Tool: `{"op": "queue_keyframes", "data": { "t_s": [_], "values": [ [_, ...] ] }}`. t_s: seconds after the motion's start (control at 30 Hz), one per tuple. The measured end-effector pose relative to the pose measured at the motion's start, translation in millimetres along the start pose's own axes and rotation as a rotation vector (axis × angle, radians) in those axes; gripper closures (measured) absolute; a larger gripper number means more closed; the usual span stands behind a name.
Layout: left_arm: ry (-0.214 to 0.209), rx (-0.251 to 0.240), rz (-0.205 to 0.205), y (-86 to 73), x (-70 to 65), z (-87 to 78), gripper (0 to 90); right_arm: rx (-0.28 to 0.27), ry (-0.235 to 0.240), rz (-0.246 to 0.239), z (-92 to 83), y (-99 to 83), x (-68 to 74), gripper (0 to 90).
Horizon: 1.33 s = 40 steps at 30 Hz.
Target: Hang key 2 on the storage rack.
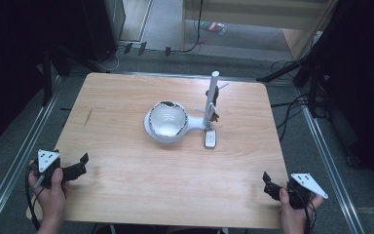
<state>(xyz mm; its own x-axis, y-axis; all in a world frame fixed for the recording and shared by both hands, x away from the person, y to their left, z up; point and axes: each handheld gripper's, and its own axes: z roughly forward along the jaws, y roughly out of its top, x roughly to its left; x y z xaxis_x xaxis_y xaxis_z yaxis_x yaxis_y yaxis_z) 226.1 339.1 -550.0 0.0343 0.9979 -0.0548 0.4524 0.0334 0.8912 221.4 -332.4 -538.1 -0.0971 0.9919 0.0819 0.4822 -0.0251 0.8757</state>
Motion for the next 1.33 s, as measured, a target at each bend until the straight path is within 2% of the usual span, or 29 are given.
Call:
{"op": "queue_keyframes", "data": {
  "t_s": [0.5,0.63,0.67,0.83,1.0,1.33],
  "values": [
    [-0.001,0.001,0.003,0.0,-0.1,0.1,0.2,0.023,-0.016,0.008,-9.2,-8.2,-17.1,0.0],
    [0.003,-0.002,0.004,-0.1,-0.4,0.2,0.2,0.038,-0.003,0.014,-9.6,-11.6,-21.3,0.0],
    [0.005,-0.003,0.004,-0.2,-0.8,0.4,0.2,0.041,0.002,0.021,-9.3,-11.7,-21.8,0.0],
    [0.004,0.000,0.005,0.0,-1.0,0.7,0.2,0.044,0.012,-0.001,-7.3,-12.0,-19.1,0.0],
    [0.006,0.003,0.011,0.4,-1.4,1.2,0.2,0.045,0.011,0.025,-7.0,-11.7,-21.3,0.0],
    [0.005,0.002,0.007,0.5,-1.5,1.8,0.2,0.057,0.018,0.007,-5.4,-11.1,-20.3,0.5]
  ]
}}
